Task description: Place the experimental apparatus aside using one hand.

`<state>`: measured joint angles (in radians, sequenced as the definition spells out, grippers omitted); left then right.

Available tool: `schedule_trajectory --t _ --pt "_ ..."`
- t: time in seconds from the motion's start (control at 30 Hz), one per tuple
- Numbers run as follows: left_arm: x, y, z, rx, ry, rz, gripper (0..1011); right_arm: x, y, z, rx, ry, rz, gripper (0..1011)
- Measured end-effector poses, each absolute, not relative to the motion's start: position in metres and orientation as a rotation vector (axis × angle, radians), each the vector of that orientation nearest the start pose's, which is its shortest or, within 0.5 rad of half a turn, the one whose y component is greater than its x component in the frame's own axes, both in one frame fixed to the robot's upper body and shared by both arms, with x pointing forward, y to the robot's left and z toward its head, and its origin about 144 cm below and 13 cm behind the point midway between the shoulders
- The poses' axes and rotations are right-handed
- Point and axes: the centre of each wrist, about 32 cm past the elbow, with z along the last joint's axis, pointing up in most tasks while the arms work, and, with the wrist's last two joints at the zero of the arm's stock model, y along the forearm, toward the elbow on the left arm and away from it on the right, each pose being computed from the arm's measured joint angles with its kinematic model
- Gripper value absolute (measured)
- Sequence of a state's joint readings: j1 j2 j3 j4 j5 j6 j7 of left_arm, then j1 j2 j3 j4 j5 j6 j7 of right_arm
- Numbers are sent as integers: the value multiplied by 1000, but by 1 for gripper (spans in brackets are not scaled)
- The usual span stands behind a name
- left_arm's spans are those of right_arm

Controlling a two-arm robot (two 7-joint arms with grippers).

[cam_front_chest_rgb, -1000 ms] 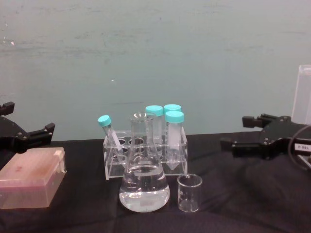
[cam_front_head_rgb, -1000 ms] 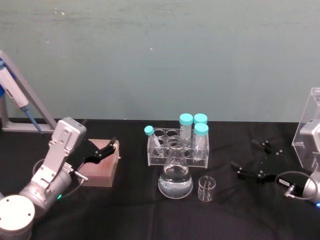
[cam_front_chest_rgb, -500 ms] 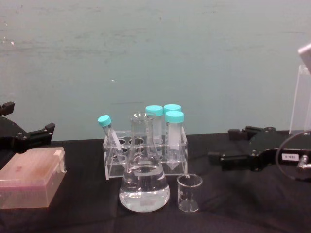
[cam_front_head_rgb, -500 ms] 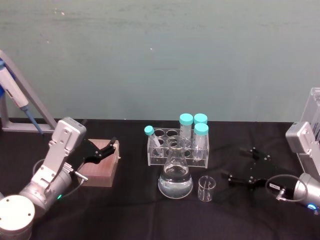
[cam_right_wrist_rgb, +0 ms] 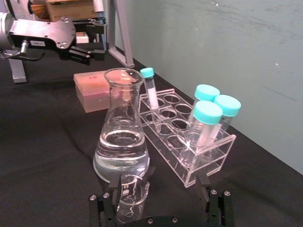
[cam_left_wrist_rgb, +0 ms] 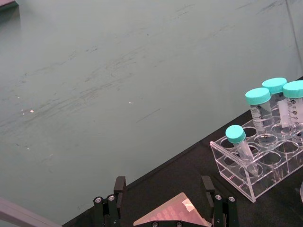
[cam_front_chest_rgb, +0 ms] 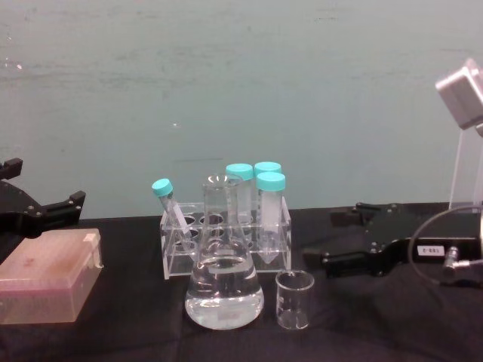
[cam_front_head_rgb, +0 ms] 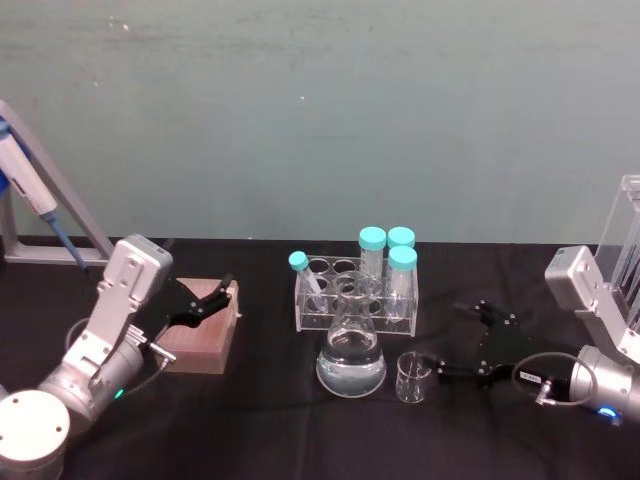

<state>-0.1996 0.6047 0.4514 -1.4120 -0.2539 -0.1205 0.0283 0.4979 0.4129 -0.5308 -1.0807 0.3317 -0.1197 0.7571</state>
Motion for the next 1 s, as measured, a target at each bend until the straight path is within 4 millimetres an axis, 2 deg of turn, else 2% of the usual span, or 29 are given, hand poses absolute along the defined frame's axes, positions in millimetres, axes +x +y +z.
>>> schedule_trajectory --t 1.0 --pt "489 310 1140 304 -285 1248 1000 586 -255 1145 -312 -78 -445 1000"
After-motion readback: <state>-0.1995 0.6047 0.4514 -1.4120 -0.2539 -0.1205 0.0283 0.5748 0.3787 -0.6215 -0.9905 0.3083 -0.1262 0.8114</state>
